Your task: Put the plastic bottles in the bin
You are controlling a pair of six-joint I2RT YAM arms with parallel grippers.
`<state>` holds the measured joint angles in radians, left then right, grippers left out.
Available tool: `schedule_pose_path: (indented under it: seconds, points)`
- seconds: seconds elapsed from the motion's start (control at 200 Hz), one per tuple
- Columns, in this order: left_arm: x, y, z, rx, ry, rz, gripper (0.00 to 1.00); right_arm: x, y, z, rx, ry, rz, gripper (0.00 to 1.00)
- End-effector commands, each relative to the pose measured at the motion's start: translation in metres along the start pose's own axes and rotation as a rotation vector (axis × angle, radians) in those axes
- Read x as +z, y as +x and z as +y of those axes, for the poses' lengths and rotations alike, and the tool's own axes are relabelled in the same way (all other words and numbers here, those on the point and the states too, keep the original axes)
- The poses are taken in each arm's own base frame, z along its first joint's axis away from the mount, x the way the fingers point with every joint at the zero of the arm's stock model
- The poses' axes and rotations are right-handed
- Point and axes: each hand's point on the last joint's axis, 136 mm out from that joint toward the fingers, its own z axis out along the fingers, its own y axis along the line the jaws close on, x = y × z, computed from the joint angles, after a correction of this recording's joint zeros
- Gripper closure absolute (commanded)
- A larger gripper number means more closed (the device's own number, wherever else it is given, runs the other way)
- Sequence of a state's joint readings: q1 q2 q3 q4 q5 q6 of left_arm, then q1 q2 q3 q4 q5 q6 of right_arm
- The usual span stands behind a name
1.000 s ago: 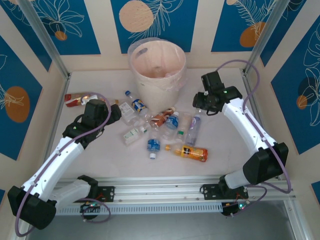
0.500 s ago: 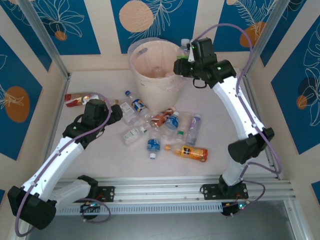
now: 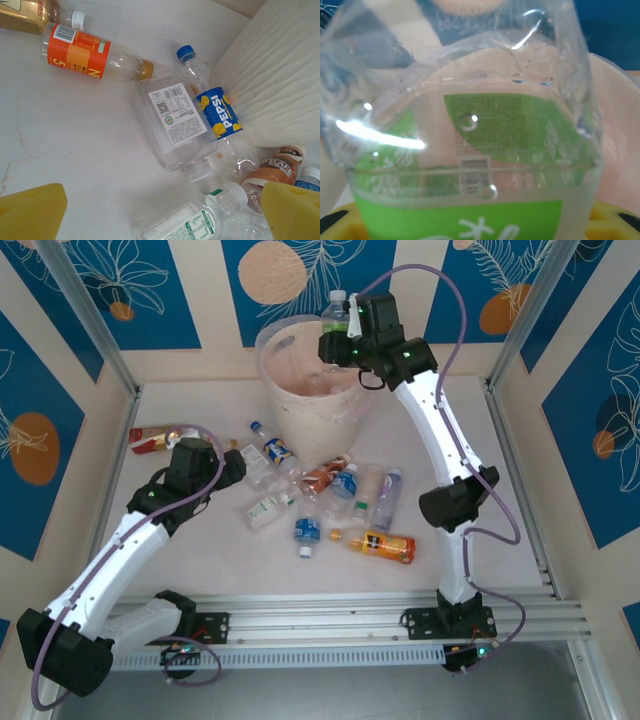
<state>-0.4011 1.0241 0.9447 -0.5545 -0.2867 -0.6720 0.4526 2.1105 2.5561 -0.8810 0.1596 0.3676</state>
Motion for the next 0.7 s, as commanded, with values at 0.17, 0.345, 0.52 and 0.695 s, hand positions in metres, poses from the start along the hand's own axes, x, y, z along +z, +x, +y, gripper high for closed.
schedule_pose_path:
  seconds: [0.17, 0.345, 0.52, 0.695]
  points:
    - [-0.008, -0.010, -0.004, 0.000, 0.026, -0.021, 0.00, 0.036, 0.004, 0.010, -0.060, -0.070, -0.001, 0.47]
    - [-0.008, -0.009, -0.003, 0.001, 0.021, -0.018, 0.01, 0.054, 0.012, 0.004, -0.078, -0.063, 0.022, 0.45]
    - [-0.009, -0.009, -0.004, 0.002, 0.022, -0.017, 0.00, 0.070, 0.023, -0.005, -0.081, -0.046, 0.051, 0.45]
    - [-0.009, -0.010, -0.003, 0.003, 0.016, -0.019, 0.00, 0.082, 0.031, -0.014, -0.085, -0.031, 0.072, 0.44]
